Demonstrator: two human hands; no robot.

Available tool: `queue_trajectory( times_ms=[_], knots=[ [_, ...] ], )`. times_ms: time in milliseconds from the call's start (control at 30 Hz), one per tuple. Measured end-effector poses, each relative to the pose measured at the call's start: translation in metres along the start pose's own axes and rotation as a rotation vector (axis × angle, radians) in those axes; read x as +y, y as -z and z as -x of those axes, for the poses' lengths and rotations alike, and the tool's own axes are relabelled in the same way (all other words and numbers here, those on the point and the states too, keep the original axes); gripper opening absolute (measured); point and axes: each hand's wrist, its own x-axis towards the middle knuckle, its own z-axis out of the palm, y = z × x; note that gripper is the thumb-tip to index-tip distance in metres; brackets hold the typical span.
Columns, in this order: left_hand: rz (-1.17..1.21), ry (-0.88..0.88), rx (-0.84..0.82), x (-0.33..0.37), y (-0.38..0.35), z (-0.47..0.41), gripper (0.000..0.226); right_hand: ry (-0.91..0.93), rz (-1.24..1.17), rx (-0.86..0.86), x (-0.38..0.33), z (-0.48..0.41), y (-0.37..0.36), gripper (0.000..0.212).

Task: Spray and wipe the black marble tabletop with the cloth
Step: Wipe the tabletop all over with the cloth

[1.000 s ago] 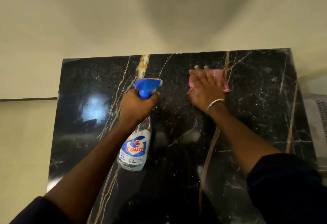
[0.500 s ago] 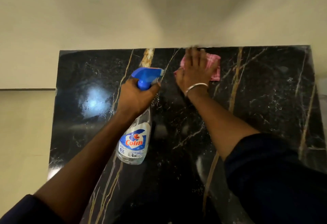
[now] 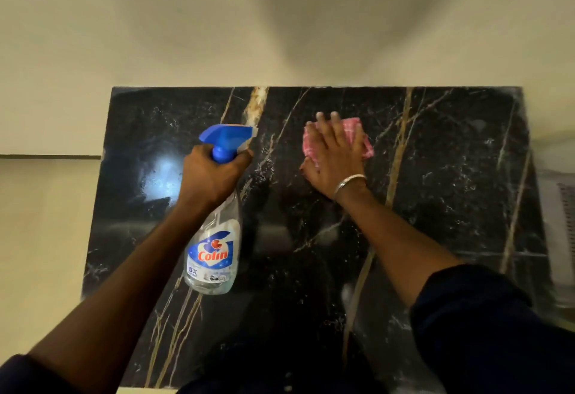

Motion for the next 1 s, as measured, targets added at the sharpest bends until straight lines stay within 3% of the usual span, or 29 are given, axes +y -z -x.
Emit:
queue_trajectory(
  times_ms=[167,267,367,533,700,767,933,1000],
  knots=[
    [-0.010,-0.098,-0.064,0.020,-0.020,0.034,0.020,-0.360,-0.033,-0.051,0.078,0.049,-0.004,0.073],
    [-0.006,-0.144,-0.105,0.028,-0.032,0.058,0.020,-0.429,-0.115,-0.049,0.083,0.077,-0.007,0.072],
    [0.005,-0.160,-0.114,0.032,-0.041,0.082,0.022,-0.342,-0.105,-0.044,0.057,0.109,-0.008,0.072],
    [-0.042,-0.155,-0.115,0.034,-0.057,0.113,0.027,-0.028,-0.086,-0.052,0.008,0.181,-0.027,0.073],
    [-0.061,-0.186,-0.170,0.038,-0.068,0.136,0.024,0.207,-0.084,-0.044,0.025,0.252,-0.048,0.075],
    [-0.052,-0.168,-0.195,0.039,-0.068,0.141,0.026,0.213,-0.069,-0.043,0.048,0.257,-0.048,0.068],
    [-0.049,-0.200,-0.210,0.042,-0.062,0.149,0.021,-0.366,-0.194,0.026,0.111,0.229,-0.031,0.063],
    [-0.055,-0.219,-0.208,0.042,-0.060,0.150,0.021,-0.520,-0.226,0.047,0.121,0.214,-0.024,0.061]
  ],
)
